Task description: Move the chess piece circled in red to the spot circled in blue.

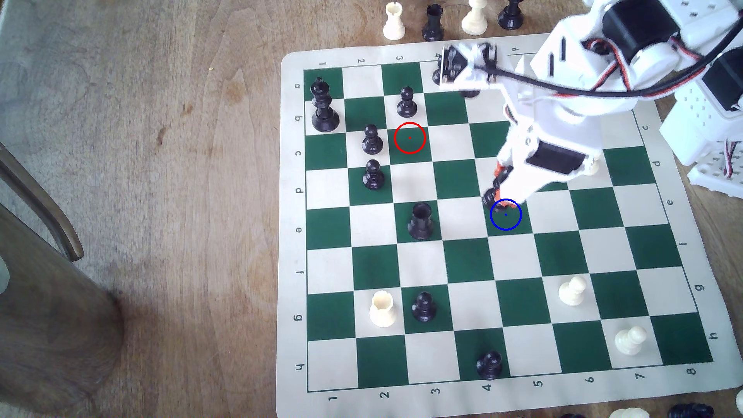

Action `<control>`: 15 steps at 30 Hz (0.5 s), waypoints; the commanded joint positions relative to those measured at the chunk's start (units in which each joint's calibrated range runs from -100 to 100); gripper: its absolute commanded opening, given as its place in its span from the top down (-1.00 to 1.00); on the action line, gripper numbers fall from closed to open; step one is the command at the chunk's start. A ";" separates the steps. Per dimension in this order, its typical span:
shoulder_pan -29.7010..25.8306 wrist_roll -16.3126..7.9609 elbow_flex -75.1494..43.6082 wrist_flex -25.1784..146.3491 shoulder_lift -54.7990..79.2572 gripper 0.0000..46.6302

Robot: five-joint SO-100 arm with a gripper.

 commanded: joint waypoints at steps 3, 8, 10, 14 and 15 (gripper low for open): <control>-0.72 -0.20 -0.10 -1.92 2.39 0.99; -0.56 0.00 2.07 -2.91 2.98 0.99; -0.48 0.05 2.62 -3.40 3.57 0.99; -0.64 0.10 3.70 -4.38 4.25 0.99; -0.72 0.05 3.70 -4.46 4.34 0.99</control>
